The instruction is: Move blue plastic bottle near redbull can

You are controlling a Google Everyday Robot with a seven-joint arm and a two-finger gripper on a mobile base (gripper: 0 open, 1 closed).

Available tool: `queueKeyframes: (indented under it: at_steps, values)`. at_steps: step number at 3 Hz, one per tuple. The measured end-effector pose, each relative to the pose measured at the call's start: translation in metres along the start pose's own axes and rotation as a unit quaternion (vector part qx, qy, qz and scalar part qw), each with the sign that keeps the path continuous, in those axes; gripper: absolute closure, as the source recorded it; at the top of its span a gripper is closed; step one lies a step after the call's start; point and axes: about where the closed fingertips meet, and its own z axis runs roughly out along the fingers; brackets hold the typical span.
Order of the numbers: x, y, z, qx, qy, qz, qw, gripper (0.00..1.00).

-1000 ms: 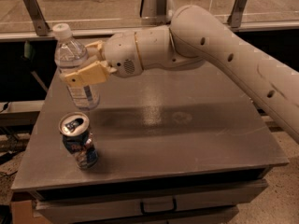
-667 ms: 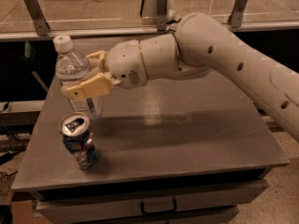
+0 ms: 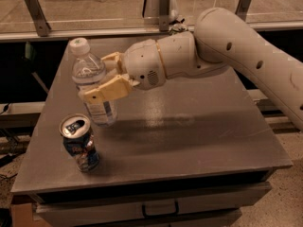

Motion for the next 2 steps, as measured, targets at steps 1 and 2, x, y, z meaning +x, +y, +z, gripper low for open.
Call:
queueKeyframes:
  at_steps: [1,2]
  values:
    - [0.009,0.0,-0.012,-0.011,-0.003,0.01,0.9999,1.0]
    - [0.022,0.008,-0.024,-0.039,-0.012,0.025,0.9989,1.0]
